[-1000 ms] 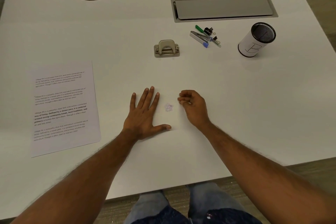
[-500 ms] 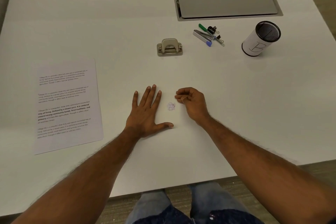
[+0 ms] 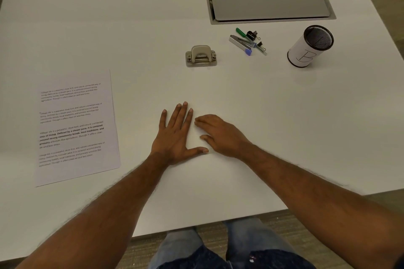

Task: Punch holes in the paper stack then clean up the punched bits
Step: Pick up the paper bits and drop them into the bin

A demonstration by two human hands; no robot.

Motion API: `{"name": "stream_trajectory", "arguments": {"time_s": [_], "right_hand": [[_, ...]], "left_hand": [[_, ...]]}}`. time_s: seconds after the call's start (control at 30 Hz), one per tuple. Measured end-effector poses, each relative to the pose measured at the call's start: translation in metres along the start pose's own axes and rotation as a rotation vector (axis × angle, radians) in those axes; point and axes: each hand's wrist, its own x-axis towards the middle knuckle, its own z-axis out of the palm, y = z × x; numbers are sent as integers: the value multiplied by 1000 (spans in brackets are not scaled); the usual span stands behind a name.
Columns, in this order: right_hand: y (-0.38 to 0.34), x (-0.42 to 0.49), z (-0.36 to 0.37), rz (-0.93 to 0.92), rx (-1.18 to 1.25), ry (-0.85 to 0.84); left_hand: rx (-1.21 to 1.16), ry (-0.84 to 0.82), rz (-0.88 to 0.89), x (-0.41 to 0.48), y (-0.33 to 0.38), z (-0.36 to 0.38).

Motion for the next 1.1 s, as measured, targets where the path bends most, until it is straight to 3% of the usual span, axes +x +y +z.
{"name": "stream_trajectory", "arguments": {"time_s": [0.17, 0.3, 0.77, 0.9, 1.03, 1.1], "right_hand": [[3, -8, 5, -191, -179, 2], [5, -7, 2, -283, -233, 107], [-1, 3, 0, -332, -359, 204], [-1, 5, 2, -289, -257, 230], [-2, 6, -1, -68, 20, 269], [-1, 3, -3, 107, 290, 324]], "left_hand": [[-6, -2, 4, -1, -1, 0], [-24, 0, 6, -1, -1, -1], [-63, 27, 13, -2, -3, -2], [-78, 55, 21, -2, -3, -4], [-69, 69, 25, 0, -4, -7], [-69, 59, 18, 0, -5, -8]]}}
